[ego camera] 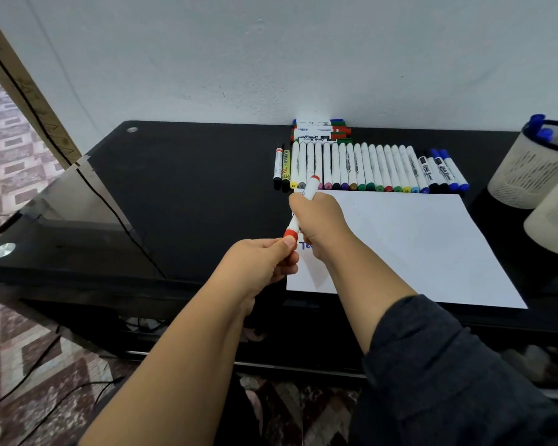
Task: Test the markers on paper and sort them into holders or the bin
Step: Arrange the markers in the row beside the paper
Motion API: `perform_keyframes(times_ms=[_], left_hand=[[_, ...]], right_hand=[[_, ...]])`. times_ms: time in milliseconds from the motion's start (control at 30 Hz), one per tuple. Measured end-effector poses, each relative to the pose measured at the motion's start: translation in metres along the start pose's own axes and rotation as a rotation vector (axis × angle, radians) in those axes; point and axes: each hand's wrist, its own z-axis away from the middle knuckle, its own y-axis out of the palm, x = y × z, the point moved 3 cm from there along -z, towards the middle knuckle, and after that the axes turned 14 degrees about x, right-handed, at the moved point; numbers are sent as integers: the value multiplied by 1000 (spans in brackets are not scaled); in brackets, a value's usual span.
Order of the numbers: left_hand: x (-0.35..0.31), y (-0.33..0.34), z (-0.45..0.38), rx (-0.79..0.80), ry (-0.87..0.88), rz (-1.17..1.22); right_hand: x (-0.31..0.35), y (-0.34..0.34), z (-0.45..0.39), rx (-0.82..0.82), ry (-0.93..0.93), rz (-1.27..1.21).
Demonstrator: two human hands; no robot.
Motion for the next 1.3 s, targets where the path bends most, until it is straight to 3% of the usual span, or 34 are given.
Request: perform_keyframes(times_ms=[233,433,633,733,800,933,1167,1300], left_hand=[[1,1,5,-64,14,-2],[6,-1,6,-27,9,53],[3,0,9,-81,32,5],[7,1,15,4,-2,65],[19,6,21,119,-45,73],[22,-13,13,-63,9,50],[12,-9,6,-133,109,-60],[4,-11,1,-205,169,-186]], right_hand=[[-1,3,0,-54,-58,42],[-2,9,-1,29,-1,5],[-2,12,0,-32,-64,49],[1,-1,-1,-34,-49,24],[2,-31,-4,-116,-21,-158],[-1,-37,-6,-124,-5,-230],[-5,-35,0,-156,-25,-341],[-11,-43,14,-66,-147,-400]])
